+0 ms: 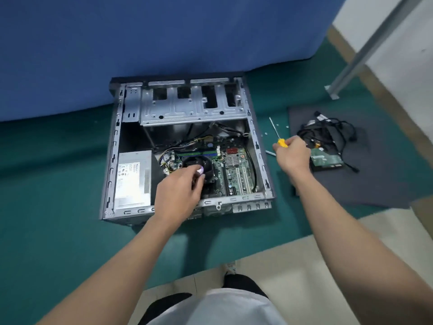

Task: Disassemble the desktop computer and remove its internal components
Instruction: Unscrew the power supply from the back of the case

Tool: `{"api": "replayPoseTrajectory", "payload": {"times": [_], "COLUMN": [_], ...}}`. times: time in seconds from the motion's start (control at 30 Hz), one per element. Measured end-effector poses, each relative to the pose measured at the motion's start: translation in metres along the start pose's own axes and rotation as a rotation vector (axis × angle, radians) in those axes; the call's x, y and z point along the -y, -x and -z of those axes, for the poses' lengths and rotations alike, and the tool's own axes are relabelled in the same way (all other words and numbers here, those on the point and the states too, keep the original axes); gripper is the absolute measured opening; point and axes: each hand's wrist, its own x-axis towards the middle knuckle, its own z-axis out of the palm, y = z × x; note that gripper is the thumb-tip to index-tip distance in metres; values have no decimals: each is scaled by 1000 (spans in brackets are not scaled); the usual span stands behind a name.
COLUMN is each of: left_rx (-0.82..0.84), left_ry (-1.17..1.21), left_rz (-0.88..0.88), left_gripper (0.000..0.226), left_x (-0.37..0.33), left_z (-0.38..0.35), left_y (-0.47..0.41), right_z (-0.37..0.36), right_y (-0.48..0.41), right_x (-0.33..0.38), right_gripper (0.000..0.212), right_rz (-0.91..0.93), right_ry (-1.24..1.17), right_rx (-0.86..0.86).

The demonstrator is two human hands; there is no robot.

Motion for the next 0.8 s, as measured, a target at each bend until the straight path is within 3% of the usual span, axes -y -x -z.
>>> {"api": "replayPoseTrajectory", "payload": {"times": [0.17,0.33,0.5,0.6,0.7,0.8], "left_rx": [-64,-164,-237,-230,-107,124], "left_ry": [11,35,123,363,571,895], "left_rz": [-173,-19,382,679,978,1135], "left_gripper": [18,25,26,24,18,19], "left_x": [21,48,84,104,124,137], "left_z": [20,48,68,69,62,55], "left_y": [42,79,105,116,122,123], "right_z": [17,-14,-76,-111,-140,-163], "right_y": [114,225,307,338,354,364], "right_x": [6,18,15,3,-6,-4], "right_gripper": [19,24,22,23,26,20], "right_rz": [71,76,43,-4,-31,-134], "right_ry": [-68,-169,-265,-293,-270,-332], "right_rx": [-137,-95,171,339,477,589]}}
